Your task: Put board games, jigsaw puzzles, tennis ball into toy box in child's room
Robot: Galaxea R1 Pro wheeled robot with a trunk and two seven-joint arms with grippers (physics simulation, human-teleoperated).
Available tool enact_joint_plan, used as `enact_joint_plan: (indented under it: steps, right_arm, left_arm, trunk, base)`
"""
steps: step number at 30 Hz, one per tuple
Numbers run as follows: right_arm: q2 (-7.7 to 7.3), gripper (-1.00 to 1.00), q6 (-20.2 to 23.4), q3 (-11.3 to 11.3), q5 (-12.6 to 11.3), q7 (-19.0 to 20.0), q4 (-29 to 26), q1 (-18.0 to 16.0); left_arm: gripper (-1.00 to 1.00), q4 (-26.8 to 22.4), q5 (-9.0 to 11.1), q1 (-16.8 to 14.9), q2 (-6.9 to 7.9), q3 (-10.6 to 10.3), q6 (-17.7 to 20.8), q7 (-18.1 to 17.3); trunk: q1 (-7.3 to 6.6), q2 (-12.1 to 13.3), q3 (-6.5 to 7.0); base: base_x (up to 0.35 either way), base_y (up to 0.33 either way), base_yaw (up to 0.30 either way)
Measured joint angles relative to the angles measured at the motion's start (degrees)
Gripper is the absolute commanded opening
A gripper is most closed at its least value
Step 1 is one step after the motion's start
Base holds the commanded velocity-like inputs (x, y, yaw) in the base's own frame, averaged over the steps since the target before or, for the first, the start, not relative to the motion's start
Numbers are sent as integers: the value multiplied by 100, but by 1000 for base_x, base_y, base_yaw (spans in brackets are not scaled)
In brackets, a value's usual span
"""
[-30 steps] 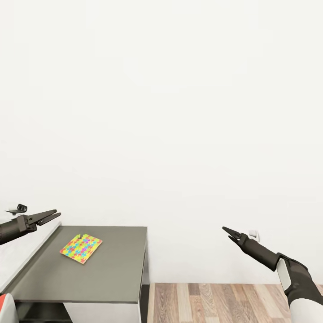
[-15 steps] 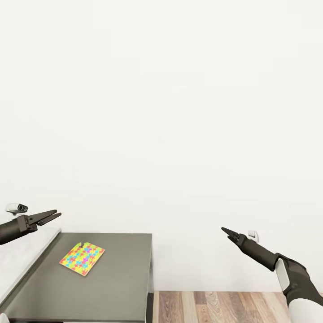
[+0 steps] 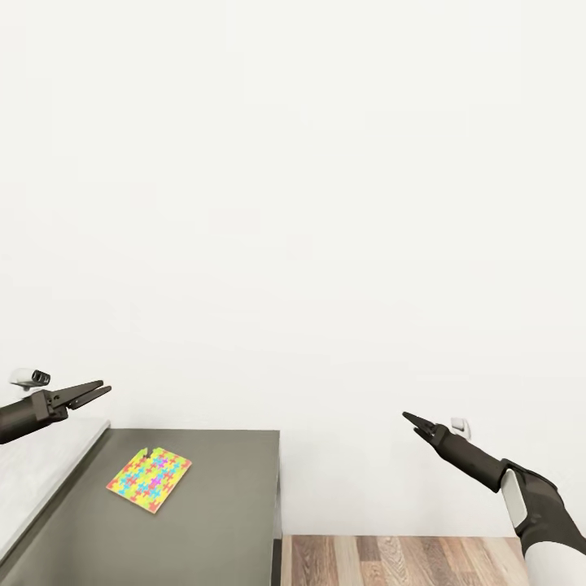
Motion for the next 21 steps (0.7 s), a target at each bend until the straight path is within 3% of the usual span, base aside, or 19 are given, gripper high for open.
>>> enact_joint_plan:
  steps: [4,7,10,14,21]
  right_arm:
    - [-5,100,15,-7,-21,28,-14,0]
    - [-8,100,20,-4,-27,36,-17,0]
    - [-9,100,21,-5,-27,35,-17,0]
    - [-10,100,17,-9,-26,48,-18,0]
    - [-15,100,5,-8,32,21,-17,0]
  left_arm:
    - [100,0,-6,0,0,-11,5,0]
    - [100,0,-10,-1,0,-18,10,410]
    - [100,-4,-9,-9,-25,-23,22,945]
    - [100,-30,-12,-39,-177,-52,65,1866]
    - [100,-44,0,-69,-308,-72,97,3084]
  trunk:
    - [0,0,0]
    - [0,0,0]
    - [0,0,0]
    - [0,0,0]
    - [0,0,0]
  base:
    - [2,1,0]
    - [0,0,0]
    - [0,0,0]
    - [0,0,0]
    - [0,0,0]
